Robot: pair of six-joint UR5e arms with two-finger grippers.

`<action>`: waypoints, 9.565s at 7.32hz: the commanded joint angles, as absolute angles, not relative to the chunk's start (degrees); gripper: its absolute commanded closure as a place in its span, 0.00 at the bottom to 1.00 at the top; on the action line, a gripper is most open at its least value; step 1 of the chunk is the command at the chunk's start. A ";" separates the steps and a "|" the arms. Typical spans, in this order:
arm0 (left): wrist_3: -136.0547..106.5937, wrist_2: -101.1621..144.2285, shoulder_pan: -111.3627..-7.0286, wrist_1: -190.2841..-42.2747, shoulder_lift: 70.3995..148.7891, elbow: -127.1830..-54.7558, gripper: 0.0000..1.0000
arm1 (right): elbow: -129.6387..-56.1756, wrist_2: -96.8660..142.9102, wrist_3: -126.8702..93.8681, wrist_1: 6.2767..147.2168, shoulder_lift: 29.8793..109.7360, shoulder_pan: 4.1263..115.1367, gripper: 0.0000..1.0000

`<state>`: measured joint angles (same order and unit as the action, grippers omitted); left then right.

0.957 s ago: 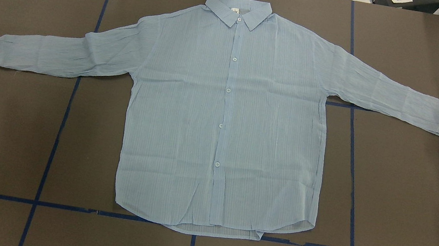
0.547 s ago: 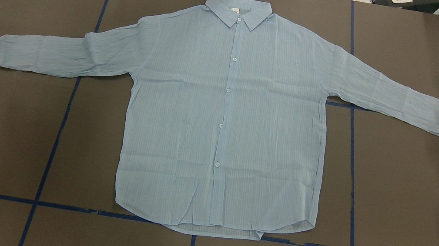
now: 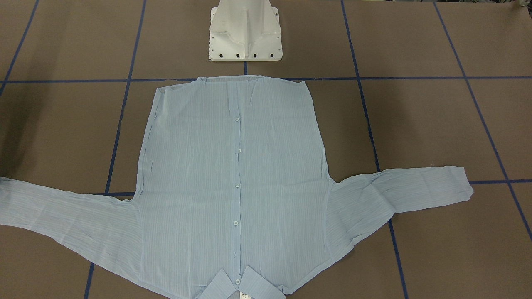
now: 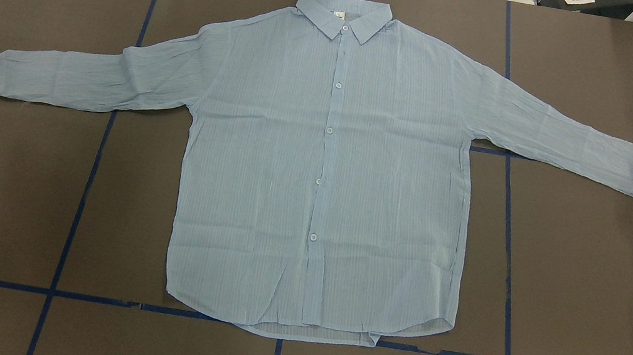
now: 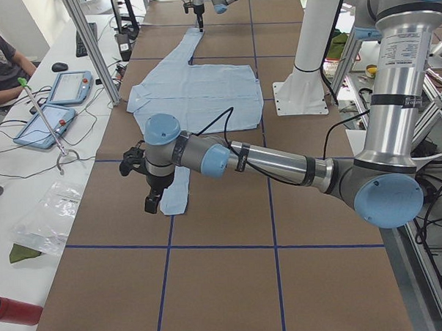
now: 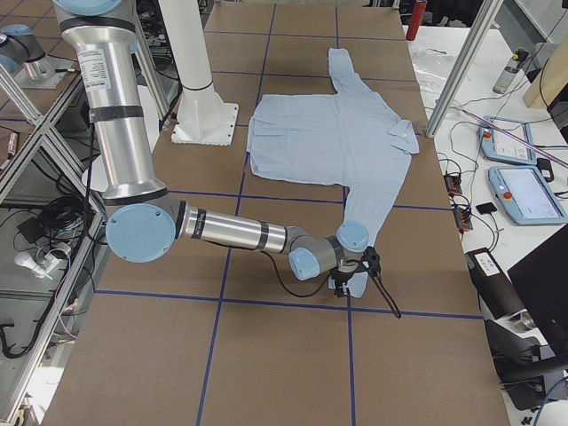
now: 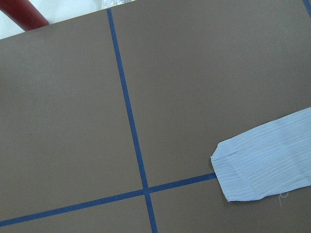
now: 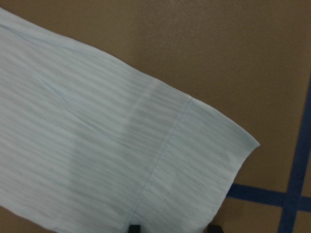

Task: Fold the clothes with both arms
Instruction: 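Grasp the sleeve cuff nearest the right gripper, then lift the cuff and carry it across toward the shirt collar, then drag the held sleeve across the chest toward the other sleeve, then lay the sleeve across the chest and release it with the right gripper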

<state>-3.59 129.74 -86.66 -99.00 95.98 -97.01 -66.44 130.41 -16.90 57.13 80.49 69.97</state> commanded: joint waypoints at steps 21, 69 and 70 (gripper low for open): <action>-3.60 129.73 -86.66 -108.11 95.98 -85.69 0.00 | -63.93 114.27 -39.81 72.78 28.93 44.31 1.00; -70.67 107.59 -55.64 -143.35 91.05 -82.10 0.09 | -77.51 116.86 -57.31 87.34 32.78 46.92 0.01; -70.40 106.80 -55.55 -143.18 91.32 -81.57 0.13 | -78.65 118.37 -56.00 89.28 33.57 47.98 0.01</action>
<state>-70.04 108.55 -56.35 -143.28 91.11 -82.30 -76.69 115.50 -57.80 86.19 32.28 46.20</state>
